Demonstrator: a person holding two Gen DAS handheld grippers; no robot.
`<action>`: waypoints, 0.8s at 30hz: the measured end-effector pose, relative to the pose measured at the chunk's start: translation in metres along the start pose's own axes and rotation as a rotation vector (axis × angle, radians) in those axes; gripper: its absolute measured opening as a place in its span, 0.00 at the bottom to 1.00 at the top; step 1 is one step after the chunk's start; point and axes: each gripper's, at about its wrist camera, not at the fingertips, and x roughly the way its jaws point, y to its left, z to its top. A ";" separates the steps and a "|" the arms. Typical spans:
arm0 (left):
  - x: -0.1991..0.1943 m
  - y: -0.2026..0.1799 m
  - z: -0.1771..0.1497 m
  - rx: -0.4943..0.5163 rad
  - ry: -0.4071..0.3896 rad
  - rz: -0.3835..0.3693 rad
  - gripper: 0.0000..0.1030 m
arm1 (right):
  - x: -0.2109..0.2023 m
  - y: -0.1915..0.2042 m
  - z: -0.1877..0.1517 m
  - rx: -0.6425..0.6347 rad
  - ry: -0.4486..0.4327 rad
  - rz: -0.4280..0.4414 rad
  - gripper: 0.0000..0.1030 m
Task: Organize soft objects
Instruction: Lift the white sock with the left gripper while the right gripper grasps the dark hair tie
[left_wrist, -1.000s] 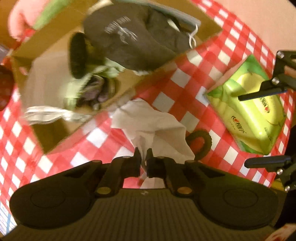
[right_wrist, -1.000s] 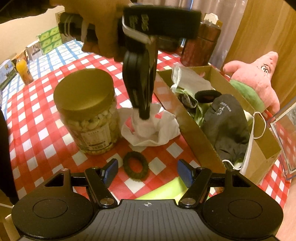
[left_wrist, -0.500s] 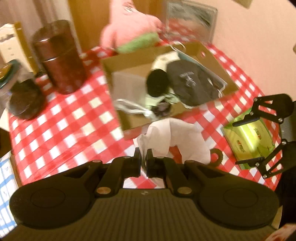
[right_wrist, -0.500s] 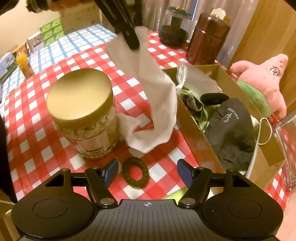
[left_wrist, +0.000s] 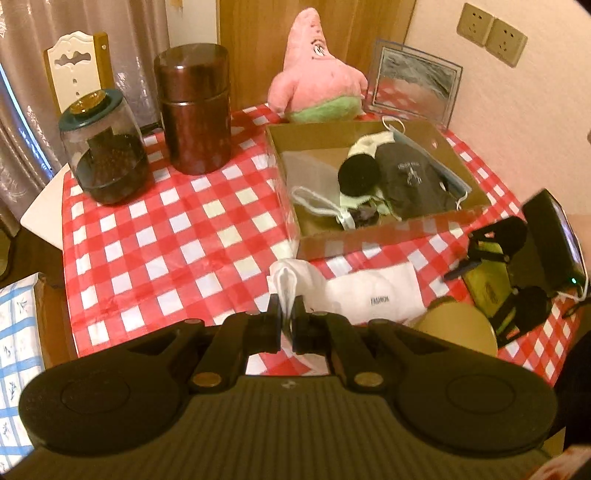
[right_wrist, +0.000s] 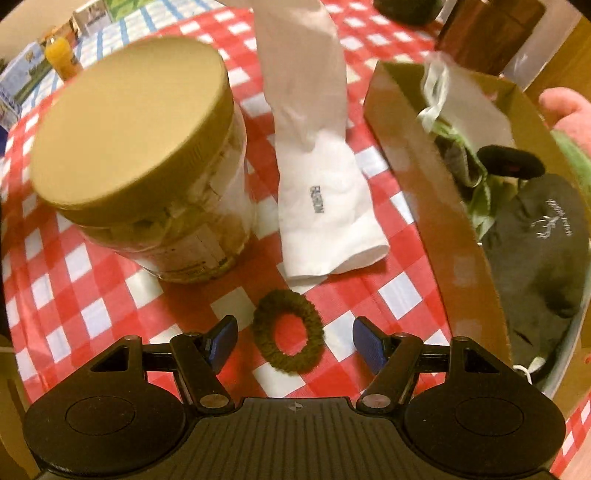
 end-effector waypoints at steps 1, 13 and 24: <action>0.001 -0.001 -0.004 0.001 0.004 -0.001 0.04 | 0.003 0.000 0.001 -0.006 0.011 0.003 0.68; 0.010 -0.001 -0.021 -0.018 0.017 -0.016 0.04 | 0.012 -0.001 0.002 0.038 0.041 0.008 0.18; -0.039 -0.010 0.002 -0.024 -0.087 0.022 0.04 | -0.066 -0.005 -0.008 0.227 -0.149 -0.112 0.17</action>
